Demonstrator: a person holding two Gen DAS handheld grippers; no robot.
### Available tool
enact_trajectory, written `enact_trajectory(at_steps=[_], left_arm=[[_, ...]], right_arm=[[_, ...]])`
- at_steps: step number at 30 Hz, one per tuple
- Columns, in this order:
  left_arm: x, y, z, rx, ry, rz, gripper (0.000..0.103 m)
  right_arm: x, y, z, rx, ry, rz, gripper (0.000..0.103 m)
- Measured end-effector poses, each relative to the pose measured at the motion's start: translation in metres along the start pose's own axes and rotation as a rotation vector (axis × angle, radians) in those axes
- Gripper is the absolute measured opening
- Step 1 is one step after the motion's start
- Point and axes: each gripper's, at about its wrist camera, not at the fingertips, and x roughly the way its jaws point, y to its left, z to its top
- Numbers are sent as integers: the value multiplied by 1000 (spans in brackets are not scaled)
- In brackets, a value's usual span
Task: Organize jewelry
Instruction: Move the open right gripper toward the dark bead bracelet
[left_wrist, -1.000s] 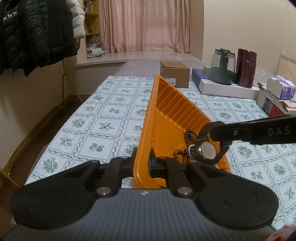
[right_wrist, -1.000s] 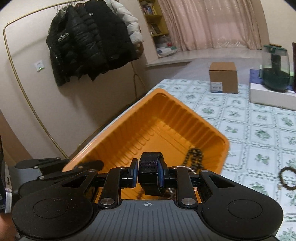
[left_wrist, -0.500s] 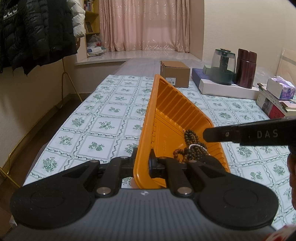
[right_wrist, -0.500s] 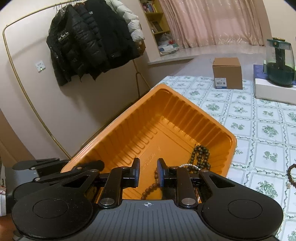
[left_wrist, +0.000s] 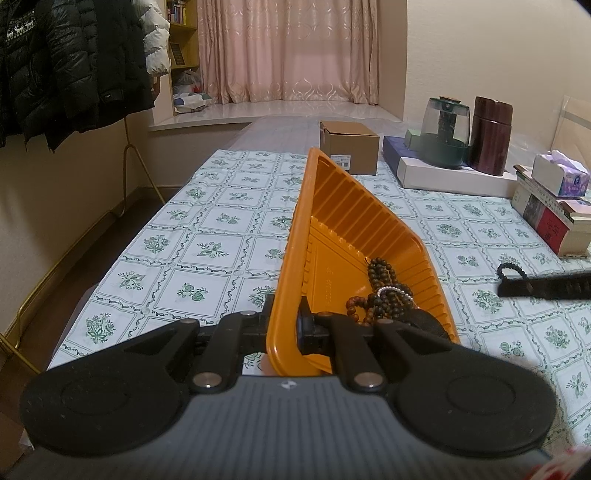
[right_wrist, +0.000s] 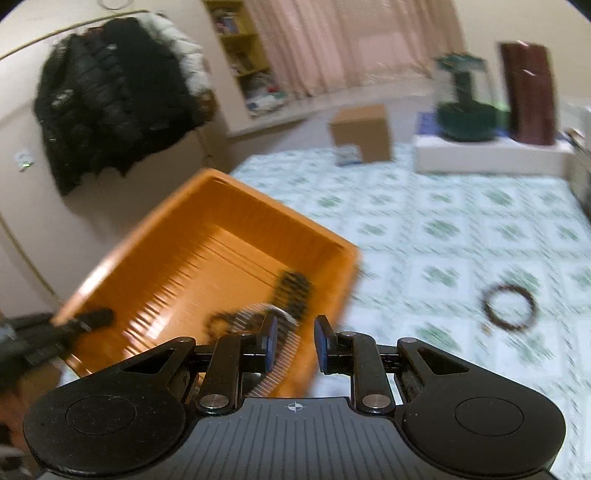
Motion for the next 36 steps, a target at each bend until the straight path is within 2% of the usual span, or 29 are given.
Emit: enact_trajectory(at_steps=[7, 13, 20, 30, 36], left_arm=[[0, -1, 0, 3, 0, 4, 8], [1, -2, 0, 4, -1, 6, 8], [1, -1, 0, 5, -1, 6, 8], [1, -1, 0, 2, -1, 3, 8], [2, 0, 0, -3, 1, 1, 8]], right_arm=[[-22, -60, -38, 100, 42, -144, 22], [-39, -92, -43, 124, 24, -227, 23], [-30, -101, -33, 66, -2, -250, 23], [18, -108, -19, -40, 13, -242, 23], [42, -112, -15, -110, 37, -271, 22]])
